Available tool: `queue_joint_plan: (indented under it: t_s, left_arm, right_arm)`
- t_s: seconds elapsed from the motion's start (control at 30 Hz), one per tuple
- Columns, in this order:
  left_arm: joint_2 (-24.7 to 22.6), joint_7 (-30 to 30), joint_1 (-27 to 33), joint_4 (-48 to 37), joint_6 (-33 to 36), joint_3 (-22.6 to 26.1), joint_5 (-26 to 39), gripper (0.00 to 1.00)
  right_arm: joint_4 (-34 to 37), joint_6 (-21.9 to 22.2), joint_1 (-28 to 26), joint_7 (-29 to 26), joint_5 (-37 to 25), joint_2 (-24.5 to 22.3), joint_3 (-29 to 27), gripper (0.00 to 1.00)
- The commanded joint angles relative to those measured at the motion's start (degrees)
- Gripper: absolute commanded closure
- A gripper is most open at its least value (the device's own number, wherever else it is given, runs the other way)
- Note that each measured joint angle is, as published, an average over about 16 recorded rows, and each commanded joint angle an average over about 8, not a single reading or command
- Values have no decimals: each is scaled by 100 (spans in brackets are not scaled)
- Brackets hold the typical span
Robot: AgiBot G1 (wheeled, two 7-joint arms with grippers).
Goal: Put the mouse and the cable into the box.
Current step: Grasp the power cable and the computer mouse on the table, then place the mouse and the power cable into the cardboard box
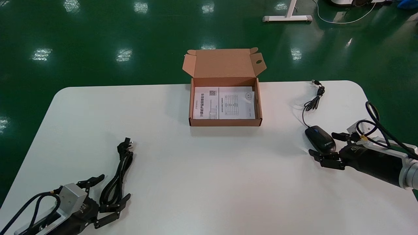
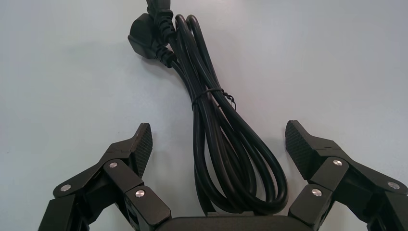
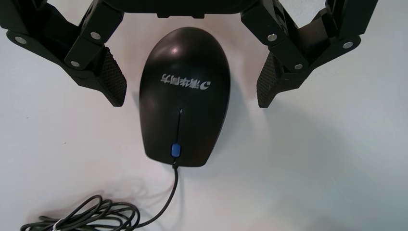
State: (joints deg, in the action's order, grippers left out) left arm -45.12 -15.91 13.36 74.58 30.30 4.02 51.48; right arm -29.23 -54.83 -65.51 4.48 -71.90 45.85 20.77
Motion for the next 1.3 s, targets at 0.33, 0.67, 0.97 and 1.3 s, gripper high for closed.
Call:
queue_joint_plan:
  t_s: [0.33,0.67,0.97,1.3]
  left_arm:
    - [4,14,0,-3,18,10,-7,100]
    - [5,10,-2,-3,17,5,-10,100]
    - [-6,32,24,16,10,-11,-39,100]
    - [-169,-148,205,131,-119,-279,-174,100]
  right_arm:
    - [10,-1,5,-18,-8,2,5,100]
    - [6,7,9,0,7,2,-5,100]
    - [-12,-3,8,16,14,0,-8,100]
    - [-290,41,21,179,173,-19,-141,100]
